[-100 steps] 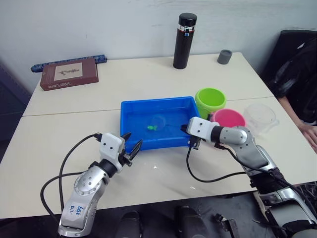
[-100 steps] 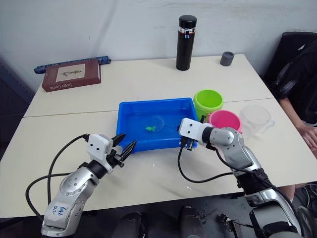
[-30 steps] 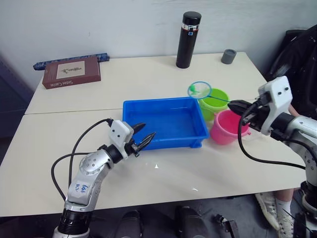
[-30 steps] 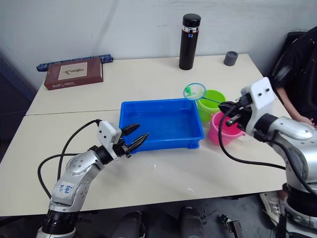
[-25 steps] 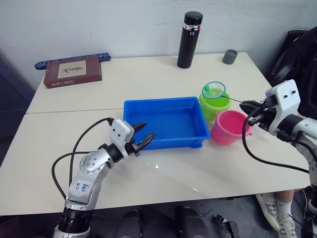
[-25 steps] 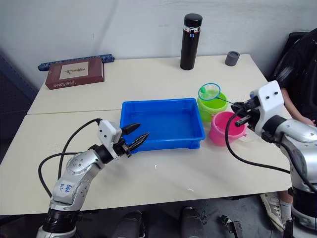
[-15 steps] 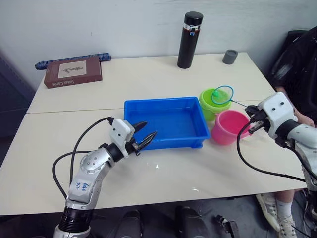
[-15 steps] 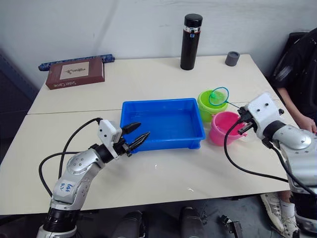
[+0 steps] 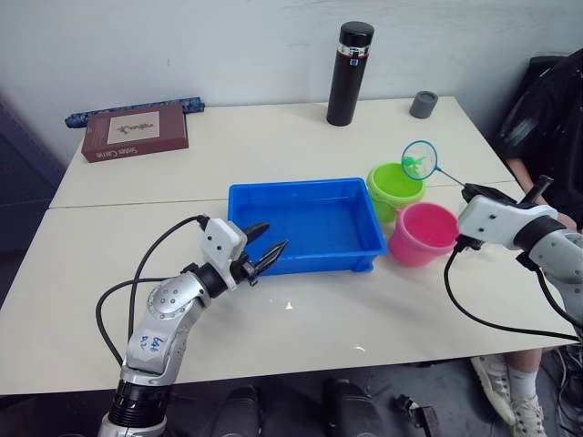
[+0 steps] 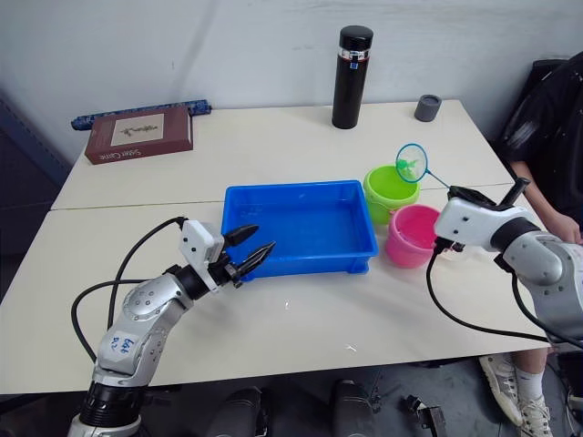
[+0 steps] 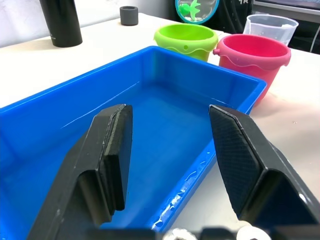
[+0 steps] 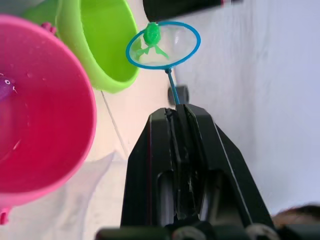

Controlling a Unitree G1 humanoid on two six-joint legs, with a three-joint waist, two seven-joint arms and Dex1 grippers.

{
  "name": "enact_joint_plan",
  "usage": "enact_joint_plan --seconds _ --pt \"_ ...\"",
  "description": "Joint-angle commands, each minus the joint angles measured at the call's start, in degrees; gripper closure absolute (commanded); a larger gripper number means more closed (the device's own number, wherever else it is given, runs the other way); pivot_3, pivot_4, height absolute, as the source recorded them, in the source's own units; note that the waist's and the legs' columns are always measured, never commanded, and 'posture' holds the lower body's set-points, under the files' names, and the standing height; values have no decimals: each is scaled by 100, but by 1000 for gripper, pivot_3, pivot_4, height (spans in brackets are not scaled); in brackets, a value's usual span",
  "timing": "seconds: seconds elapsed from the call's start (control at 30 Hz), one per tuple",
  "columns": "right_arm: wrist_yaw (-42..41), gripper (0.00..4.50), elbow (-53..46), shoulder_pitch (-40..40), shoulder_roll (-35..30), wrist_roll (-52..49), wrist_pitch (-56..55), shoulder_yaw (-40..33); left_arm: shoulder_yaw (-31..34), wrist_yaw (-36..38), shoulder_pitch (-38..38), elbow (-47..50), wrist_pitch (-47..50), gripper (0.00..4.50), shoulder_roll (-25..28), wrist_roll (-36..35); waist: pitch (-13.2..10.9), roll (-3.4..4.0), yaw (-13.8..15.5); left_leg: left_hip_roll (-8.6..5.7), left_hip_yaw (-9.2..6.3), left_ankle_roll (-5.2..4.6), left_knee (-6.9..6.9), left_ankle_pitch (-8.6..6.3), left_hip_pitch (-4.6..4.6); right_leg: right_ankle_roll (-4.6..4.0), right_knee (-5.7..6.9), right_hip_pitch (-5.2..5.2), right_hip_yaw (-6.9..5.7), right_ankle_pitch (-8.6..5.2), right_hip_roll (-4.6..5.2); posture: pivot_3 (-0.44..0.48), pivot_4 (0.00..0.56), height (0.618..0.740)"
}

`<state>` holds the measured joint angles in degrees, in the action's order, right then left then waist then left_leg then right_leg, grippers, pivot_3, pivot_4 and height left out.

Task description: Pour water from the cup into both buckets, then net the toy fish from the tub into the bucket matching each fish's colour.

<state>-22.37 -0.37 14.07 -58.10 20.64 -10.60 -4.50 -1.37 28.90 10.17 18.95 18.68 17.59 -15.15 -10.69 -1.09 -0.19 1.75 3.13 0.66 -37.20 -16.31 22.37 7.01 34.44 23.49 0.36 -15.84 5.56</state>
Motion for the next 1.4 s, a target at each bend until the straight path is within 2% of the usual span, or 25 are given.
enact_joint_plan --seconds 0.03,0.23,0.47,0.67,0.83,0.93,1.03,1.2,1.4 --pt "337 4500 72 -45 -273 551 -650 18 -14 -6 -26 119 -107 1825 0 -18 0 0 -1 0 1 0 0 0 -1 0 0 0 1 0 0 0 150 740" --pt "712 4500 281 -111 -396 1120 -1162 69 -17 -13 -30 116 -108 1825 -3 -11 0 0 -5 0 3 2 -1 1 -4 1 2 -2 3 1 0 0 150 740" --pt "703 4500 460 194 -249 1015 -1048 -32 -10 -19 -29 118 -102 1825 0 -12 0 0 -12 0 4 3 -2 2 -8 2 3 -6 5 1 0 0 150 740" --pt "-237 4500 -175 629 542 -666 411 -446 9 -69 -67 133 -90 1825 9 3 0 0 -12 2 3 3 -4 2 -11 4 8 -10 5 2 -2 0 150 740" --pt "-1071 4500 -1487 1041 1483 -3211 3315 -877 36 -123 -65 119 -95 1825 -6 -7 0 0 -3 7 -4 3 -8 2 -10 5 16 -11 3 3 -2 0 150 740" --pt "-1204 4500 -2114 1153 1707 -4319 4682 -1073 46 -153 -56 108 -95 1825 -18 -9 0 0 3 9 -14 2 -8 1 -9 4 19 -11 1 3 2 0 150 740" --pt "-1234 4500 -2549 1132 1760 -5121 5545 -1215 53 -177 -73 116 -100 1825 -20 -11 0 0 17 6 -28 0 -5 0 -6 2 16 -10 -2 2 10 0 150 740" --pt "-1482 4500 -3008 779 1584 -5742 6027 -1218 87 -224 -108 141 -127 1825 -12 -3 0 0 16 4 -35 -3 -2 -1 -5 2 10 -9 -2 1 10 0 150 740" --pt "-1733 4500 -3121 295 1448 -5530 5586 -849 319 -250 -213 490 -42 1825 111 -123 0 0 -4 3 -25 -3 -4 -1 -5 1 10 -9 -2 1 6 0 150 740"
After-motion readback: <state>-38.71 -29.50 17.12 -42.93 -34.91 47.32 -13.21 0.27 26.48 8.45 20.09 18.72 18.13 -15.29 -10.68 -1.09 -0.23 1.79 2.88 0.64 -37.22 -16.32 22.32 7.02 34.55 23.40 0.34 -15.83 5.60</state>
